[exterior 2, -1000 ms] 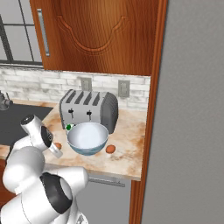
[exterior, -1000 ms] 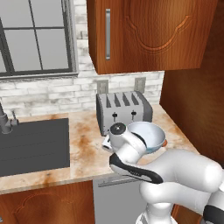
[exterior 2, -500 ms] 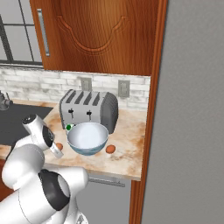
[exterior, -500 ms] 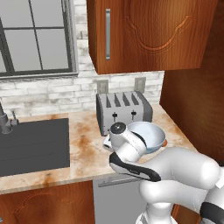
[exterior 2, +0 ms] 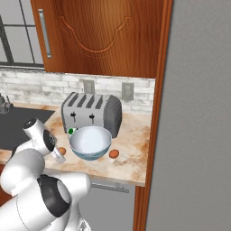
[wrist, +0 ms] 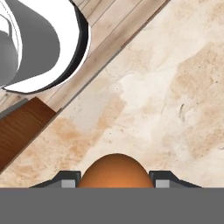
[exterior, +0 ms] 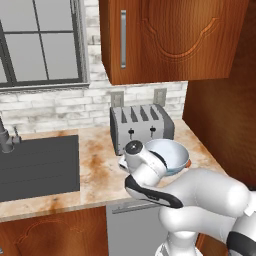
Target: Gather the eggs and milk located in the vicinity of the sink area and place them right next to the bowl.
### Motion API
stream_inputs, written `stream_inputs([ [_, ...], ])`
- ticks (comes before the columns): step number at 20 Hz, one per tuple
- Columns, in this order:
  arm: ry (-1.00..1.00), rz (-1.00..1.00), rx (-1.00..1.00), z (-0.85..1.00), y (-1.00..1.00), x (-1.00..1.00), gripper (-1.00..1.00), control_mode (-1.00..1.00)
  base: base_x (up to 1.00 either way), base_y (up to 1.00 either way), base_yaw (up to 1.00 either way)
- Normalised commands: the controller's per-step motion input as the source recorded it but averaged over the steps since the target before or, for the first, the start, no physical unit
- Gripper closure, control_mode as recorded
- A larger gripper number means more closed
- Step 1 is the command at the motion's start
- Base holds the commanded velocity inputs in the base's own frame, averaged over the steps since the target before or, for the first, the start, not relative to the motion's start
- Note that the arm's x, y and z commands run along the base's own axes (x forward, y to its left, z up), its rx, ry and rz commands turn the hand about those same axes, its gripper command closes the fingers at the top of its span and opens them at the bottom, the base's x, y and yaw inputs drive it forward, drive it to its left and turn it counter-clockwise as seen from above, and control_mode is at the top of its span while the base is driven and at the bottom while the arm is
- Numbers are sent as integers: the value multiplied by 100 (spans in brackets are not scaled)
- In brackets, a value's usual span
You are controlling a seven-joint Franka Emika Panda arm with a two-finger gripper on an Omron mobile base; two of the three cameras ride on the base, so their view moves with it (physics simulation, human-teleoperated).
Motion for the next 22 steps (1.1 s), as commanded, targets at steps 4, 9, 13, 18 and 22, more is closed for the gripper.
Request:
stream_inputs([
  [4,-2,-6,0,0,-18,0,100,-100,0,0,0],
  [9,-2,-5,0,-5,-9,4,100,-100,0,0,0],
  [13,-1,-4,0,-8,-8,9,100,-100,0,0,0],
  [18,0,-4,0,-9,-5,16,100,-100,0,0,0],
  [22,0,-3,0,-9,0,20,100,-100,0,0,0],
])
